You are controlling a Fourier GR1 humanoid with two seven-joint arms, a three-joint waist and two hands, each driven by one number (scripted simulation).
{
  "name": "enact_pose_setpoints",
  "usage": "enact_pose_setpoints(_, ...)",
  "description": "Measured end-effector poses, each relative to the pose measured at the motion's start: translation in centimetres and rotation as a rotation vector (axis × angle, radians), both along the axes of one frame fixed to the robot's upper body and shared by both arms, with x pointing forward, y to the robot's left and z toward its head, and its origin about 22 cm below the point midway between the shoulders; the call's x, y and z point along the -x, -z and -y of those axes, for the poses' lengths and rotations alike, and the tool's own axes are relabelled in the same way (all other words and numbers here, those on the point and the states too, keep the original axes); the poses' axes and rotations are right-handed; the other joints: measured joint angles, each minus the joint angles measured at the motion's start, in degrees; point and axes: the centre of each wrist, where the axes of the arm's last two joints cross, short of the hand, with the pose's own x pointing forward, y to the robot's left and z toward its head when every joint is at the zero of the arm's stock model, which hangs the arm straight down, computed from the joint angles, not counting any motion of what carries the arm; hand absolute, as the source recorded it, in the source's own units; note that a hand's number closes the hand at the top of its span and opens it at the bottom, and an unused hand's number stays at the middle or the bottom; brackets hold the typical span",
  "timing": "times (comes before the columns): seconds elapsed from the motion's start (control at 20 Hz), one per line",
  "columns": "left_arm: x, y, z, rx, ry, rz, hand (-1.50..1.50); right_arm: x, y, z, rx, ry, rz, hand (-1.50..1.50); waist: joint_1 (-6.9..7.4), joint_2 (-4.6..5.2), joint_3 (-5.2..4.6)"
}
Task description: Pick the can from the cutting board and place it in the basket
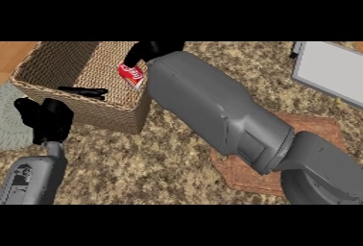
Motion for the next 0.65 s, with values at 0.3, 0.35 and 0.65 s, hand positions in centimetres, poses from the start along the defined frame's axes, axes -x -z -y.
enact_pose_setpoints(0.3, 0.6, -0.3, -1.3, -0.006, -0.049, -0.021, 0.0, 0.0, 1.7, 0.9, -0.191, 0.04, 0.001, -1.5, -2.51, -0.63, 0.17)
enact_pose_setpoints(0.35, 0.8, -0.1, -1.8, -0.007, -0.057, -0.02, 0.0, -0.1, 2.1, 1.3, -0.221, 0.042, 0.001, -1.5, -3.06, -0.71, 0.19)
enact_pose_setpoints(0.65, 2.0, 0.9, -3.2, -0.006, -0.096, -0.03, 0.0, 1.4, 5.3, 2.3, -0.325, -0.007, -0.001, -1.5, -5.48, -1.45, 0.28)
